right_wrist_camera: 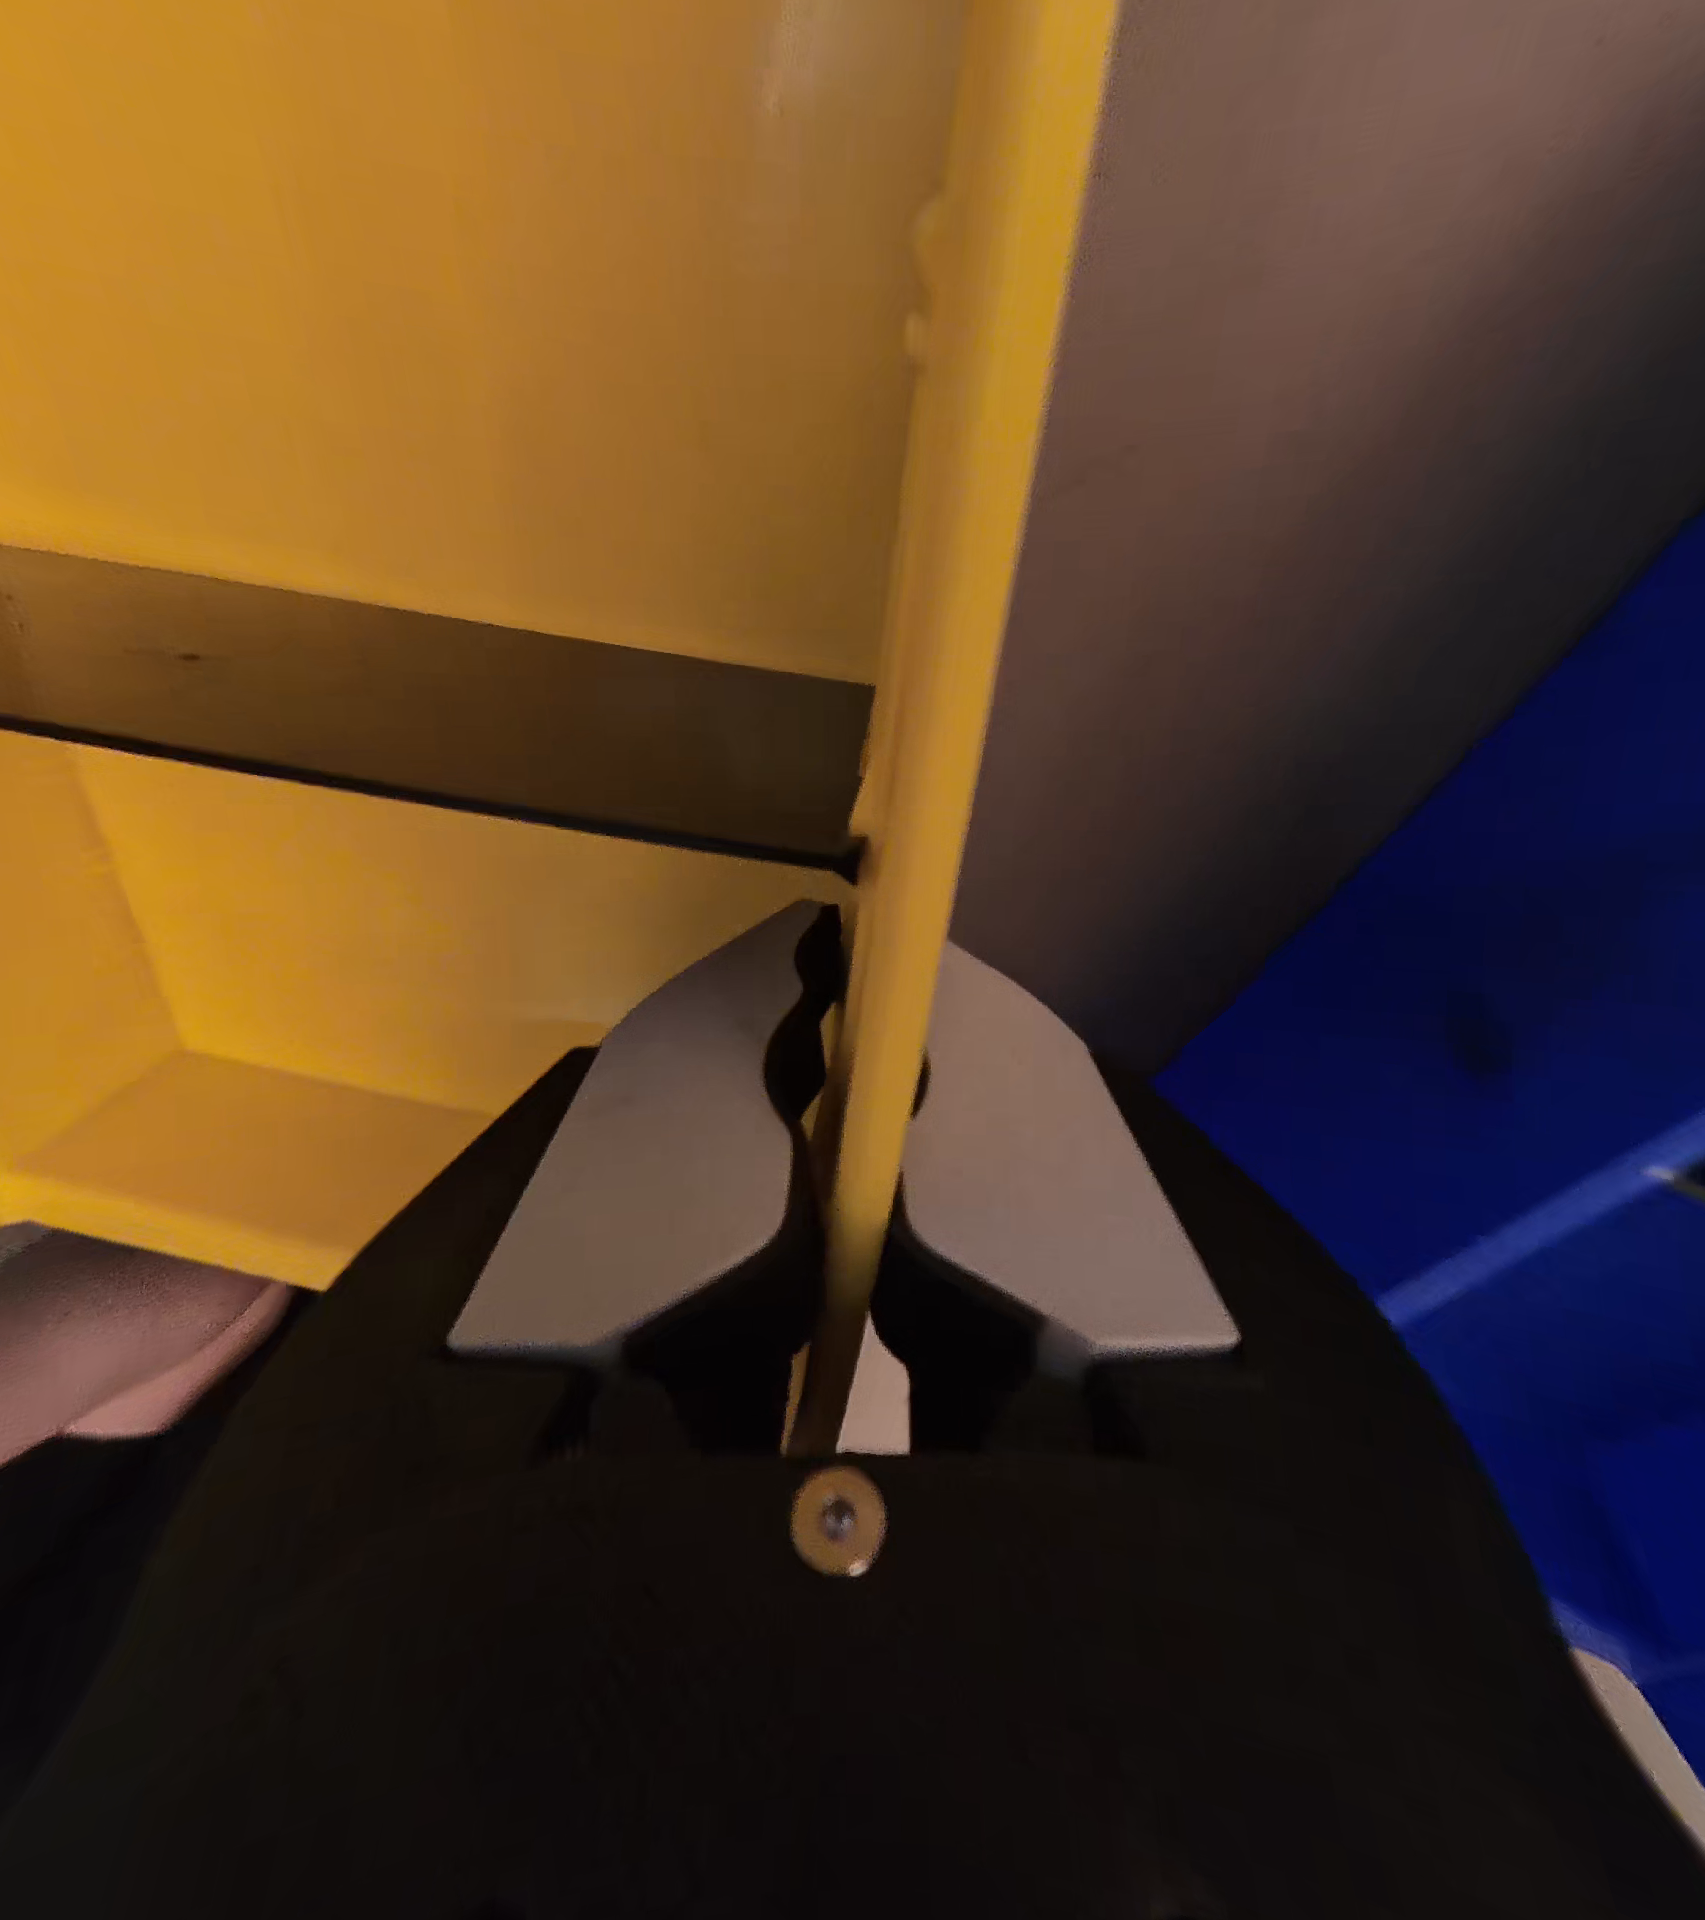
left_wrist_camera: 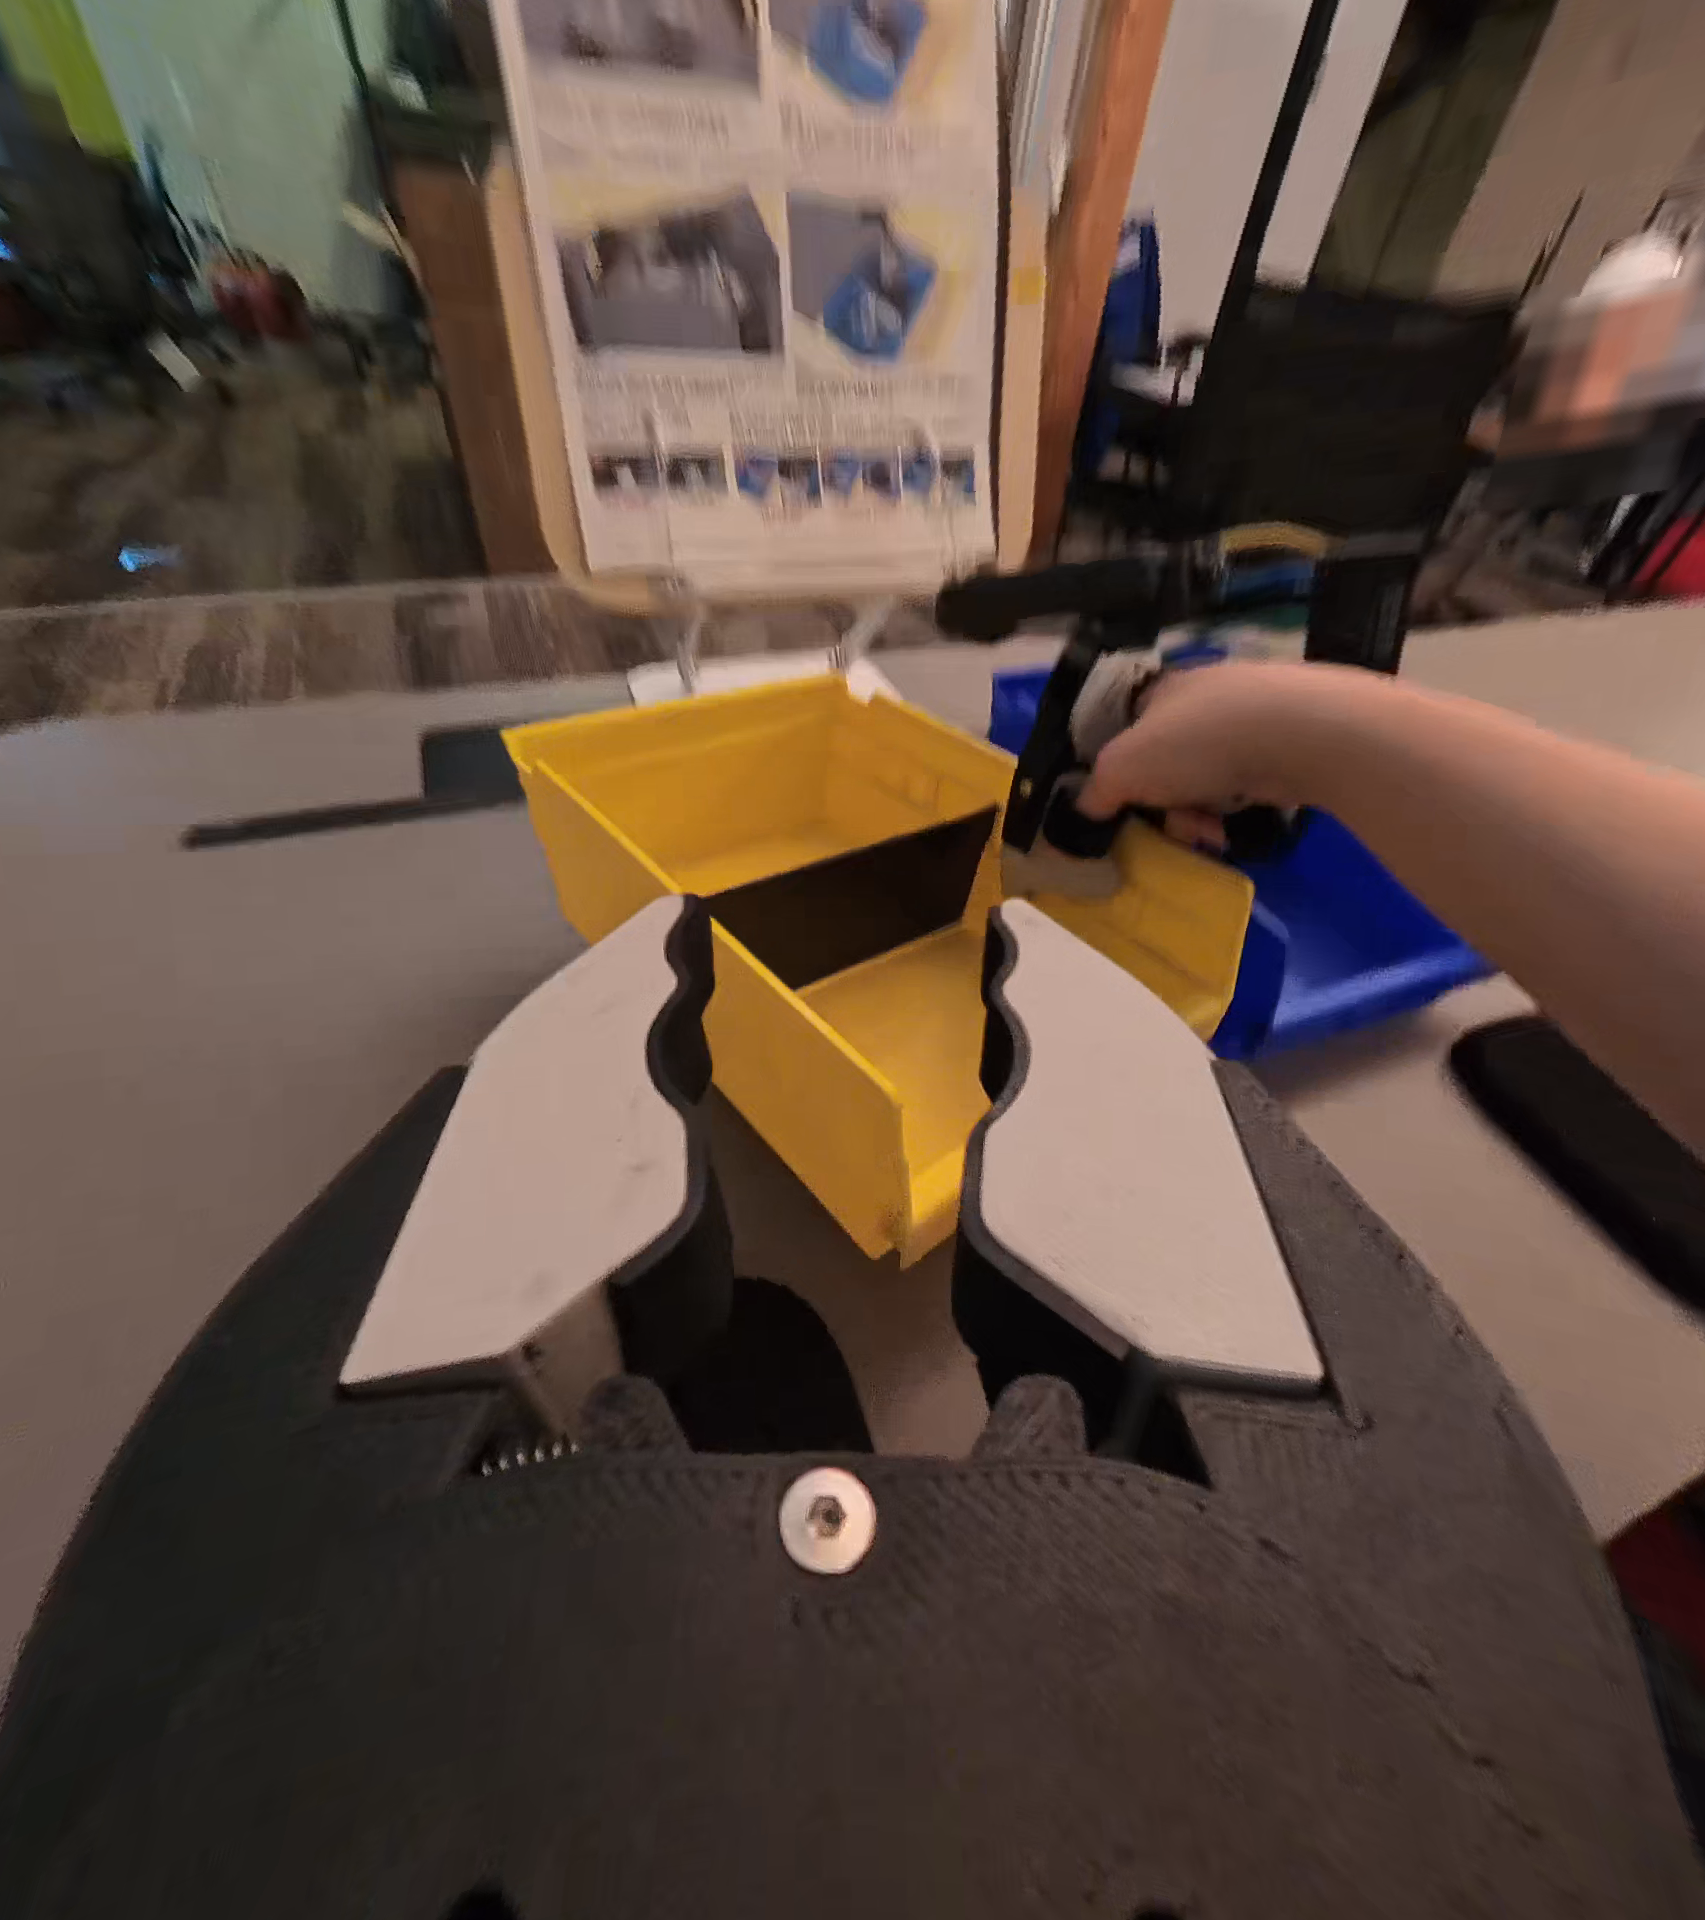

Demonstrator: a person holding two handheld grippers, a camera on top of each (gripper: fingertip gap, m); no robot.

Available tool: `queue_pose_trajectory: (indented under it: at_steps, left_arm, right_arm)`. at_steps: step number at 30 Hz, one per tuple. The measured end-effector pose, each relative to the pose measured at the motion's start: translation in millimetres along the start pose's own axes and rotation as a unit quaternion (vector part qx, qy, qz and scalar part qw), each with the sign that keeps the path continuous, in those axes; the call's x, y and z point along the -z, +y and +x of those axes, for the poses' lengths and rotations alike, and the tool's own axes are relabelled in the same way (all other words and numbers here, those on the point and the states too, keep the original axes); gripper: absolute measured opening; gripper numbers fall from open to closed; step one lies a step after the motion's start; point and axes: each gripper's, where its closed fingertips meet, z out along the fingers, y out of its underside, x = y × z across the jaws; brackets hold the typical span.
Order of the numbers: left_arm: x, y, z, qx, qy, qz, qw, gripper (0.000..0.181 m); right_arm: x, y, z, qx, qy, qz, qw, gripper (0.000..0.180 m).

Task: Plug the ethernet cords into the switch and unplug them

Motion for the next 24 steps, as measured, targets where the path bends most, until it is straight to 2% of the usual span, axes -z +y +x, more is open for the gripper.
queue_pose_trajectory:
  at_steps: [1, 4, 7, 11, 14, 16, 19, 24]
  left_arm:
    - [10, -13, -1, 0.002, -0.007, 0.028, 1.0, 0.05]
    - [33, -35, -5, 0.005, -0.031, 0.068, 0.997, 0.06]
    - [27, -30, -3, 0.023, -0.017, 0.032, 0.999, 0.073]
    - [-41, 6, 39, 0.076, 0.118, -0.075, 0.987, 0.076]
    - [-114, 39, 92, 0.103, 0.213, -0.164, 0.958, 0.075]
    - [-168, 65, 117, 0.089, 0.218, -0.216, 0.948, 0.075]
    - [-228, 96, 147, 0.089, 0.219, -0.289, 0.928, 0.077]
    - [-280, 130, 172, 0.068, 0.193, -0.404, 0.891, 0.077]
  right_arm:
    - [10, -1, -5, 0.011, -0.009, 0.004, 1.0, 0.004]
    - [63, -3, -14, 0.047, -0.034, 0.026, 0.998, 0.005]
    - [147, 9, -2, 0.064, -0.049, 0.064, 0.995, 0.004]
    - [269, 58, 52, 0.046, -0.036, 0.129, 0.99, 0.004]
    - [330, 114, 118, -0.014, -0.005, 0.168, 0.986, 0.004]
    - [349, 156, 170, -0.071, 0.022, 0.182, 0.98, 0.004]
    - [347, 218, 251, -0.162, 0.065, 0.188, 0.966, 0.004]
    - [283, 300, 362, -0.283, 0.112, 0.152, 0.94, 0.004]
